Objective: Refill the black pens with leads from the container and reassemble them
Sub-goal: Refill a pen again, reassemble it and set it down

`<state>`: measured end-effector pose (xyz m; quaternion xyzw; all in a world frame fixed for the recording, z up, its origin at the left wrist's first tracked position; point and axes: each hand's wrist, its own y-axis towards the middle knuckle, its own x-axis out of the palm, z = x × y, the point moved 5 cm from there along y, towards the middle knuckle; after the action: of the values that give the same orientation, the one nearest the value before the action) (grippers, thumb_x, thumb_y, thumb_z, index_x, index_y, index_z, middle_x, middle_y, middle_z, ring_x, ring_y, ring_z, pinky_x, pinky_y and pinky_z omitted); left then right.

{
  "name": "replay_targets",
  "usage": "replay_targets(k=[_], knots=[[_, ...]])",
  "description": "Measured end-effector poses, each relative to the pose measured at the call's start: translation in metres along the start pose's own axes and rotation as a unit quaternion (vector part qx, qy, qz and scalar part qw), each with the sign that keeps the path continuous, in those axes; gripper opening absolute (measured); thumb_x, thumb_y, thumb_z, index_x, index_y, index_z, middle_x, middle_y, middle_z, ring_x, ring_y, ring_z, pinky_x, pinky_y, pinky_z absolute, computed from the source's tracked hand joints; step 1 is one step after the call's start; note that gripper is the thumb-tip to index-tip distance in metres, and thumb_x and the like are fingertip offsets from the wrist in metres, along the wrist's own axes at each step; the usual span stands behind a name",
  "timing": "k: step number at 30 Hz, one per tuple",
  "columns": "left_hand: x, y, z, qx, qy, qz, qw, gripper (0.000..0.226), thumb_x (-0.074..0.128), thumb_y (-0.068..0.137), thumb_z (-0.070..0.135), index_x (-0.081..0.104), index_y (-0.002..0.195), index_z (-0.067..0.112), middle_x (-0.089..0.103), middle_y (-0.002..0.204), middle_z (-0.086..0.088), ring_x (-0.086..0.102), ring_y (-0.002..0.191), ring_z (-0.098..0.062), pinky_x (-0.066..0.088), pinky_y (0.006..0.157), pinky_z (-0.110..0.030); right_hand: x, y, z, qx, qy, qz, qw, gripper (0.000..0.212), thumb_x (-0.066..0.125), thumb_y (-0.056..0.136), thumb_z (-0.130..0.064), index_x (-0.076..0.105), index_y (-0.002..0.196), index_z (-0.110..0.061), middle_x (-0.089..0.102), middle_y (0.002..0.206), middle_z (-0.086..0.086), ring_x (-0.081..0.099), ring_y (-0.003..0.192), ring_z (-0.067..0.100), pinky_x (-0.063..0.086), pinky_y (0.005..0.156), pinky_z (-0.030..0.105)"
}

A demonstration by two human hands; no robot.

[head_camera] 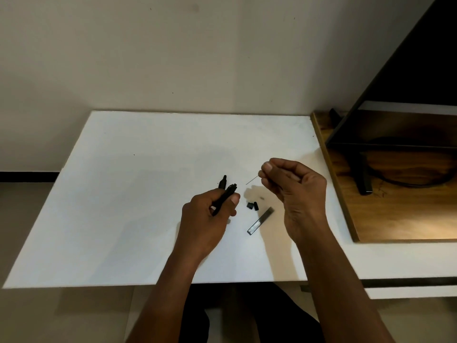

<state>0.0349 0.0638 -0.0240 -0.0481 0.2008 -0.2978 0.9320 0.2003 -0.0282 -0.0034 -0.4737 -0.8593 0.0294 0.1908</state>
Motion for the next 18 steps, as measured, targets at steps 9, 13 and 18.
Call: replay_targets(k=[9, 13, 18], knots=[[0.002, -0.0001, 0.0017, 0.033, 0.037, -0.004, 0.999, 0.016, 0.064, 0.09, 0.046, 0.076, 0.092, 0.035, 0.075, 0.074, 0.012, 0.06, 0.059, 0.006, 0.051, 0.063, -0.024, 0.0062, -0.003, 0.0006, -0.007, 0.009, -0.021, 1.0, 0.018, 0.078, 0.08, 0.002, 0.075, 0.098, 0.002, 0.078, 0.085, 0.017, 0.077, 0.08, 0.03, 0.06, 0.071, 0.027], [0.0012, -0.0006, 0.003, 0.037, 0.038, -0.005, 0.999, 0.021, 0.064, 0.09, 0.045, 0.077, 0.097, 0.03, 0.075, 0.075, 0.011, 0.06, 0.058, 0.007, 0.05, 0.063, -0.023, 0.0072, -0.0031, 0.0014, -0.008, -0.004, -0.031, 0.999, 0.017, 0.079, 0.08, 0.001, 0.075, 0.097, 0.002, 0.078, 0.084, 0.018, 0.077, 0.08, 0.031, 0.06, 0.071, 0.027], [0.0012, -0.0005, 0.0028, 0.035, 0.036, -0.007, 0.999, 0.025, 0.064, 0.09, 0.045, 0.077, 0.102, 0.028, 0.075, 0.078, 0.009, 0.06, 0.057, 0.007, 0.05, 0.064, -0.023, 0.0076, -0.0032, 0.0027, -0.01, -0.013, -0.036, 0.999, 0.017, 0.079, 0.08, 0.001, 0.075, 0.096, 0.001, 0.078, 0.084, 0.018, 0.077, 0.08, 0.032, 0.06, 0.071, 0.027]])
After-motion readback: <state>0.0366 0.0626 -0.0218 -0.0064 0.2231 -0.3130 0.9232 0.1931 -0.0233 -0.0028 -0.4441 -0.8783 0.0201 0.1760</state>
